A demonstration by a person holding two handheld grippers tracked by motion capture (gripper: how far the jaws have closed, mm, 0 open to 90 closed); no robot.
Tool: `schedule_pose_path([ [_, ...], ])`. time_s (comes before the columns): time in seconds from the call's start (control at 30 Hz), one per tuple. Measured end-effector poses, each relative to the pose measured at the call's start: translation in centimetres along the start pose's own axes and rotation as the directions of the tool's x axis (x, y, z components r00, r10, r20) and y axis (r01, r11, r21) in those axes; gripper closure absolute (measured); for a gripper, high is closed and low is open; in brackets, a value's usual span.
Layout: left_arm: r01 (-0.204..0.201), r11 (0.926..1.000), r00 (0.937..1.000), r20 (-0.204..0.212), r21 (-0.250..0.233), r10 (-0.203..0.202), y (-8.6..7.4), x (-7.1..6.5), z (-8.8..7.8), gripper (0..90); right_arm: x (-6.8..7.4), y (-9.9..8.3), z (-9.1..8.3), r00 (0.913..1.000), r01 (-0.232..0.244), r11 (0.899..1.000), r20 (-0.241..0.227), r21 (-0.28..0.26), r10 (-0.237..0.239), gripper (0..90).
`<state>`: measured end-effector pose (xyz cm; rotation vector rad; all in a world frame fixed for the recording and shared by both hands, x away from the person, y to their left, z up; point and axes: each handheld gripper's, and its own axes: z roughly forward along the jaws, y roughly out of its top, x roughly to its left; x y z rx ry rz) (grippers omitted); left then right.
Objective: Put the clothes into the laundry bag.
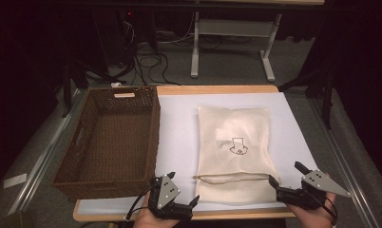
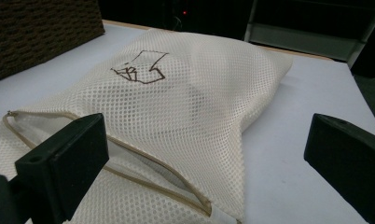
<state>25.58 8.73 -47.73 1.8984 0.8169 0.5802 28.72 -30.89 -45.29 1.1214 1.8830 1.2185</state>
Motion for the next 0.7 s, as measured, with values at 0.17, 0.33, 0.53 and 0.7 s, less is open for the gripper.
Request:
schedule_pose_path([
  [0.17, 0.01, 0.9999, 0.9999, 0.002, 0.013, -0.01, -0.3, 0.1, 0.4, 0.5, 0.4, 0.1, 0.3, 0.9999, 0.006, 1.0, -0.01, 0.02, -0.006, 0.2],
  [0.33, 0.031, 0.9994, 0.9995, -0.011, -0.018, -0.031, -0.3, 0.4, -0.1, 0.8, 0.9, 0.2, 0.4, 0.9995, 0.029, 0.999, -0.014, 0.015, -0.029, 0.3],
  [0.53, 0.034, 0.9992, 0.9991, -0.026, -0.02, -0.035, -0.3, 0.7, -0.1, 1.3, 1.0, 0.1, 0.3, 0.9995, 0.027, 0.999, -0.017, 0.016, -0.027, 0.2],
  [0.7, 0.031, 0.9993, 0.999, -0.033, -0.021, -0.032, -0.3, 0.8, -0.1, 1.6, 0.8, 0.1, 0.2, 0.9995, 0.025, 1.0, -0.019, 0.01, -0.025, 0.3],
])
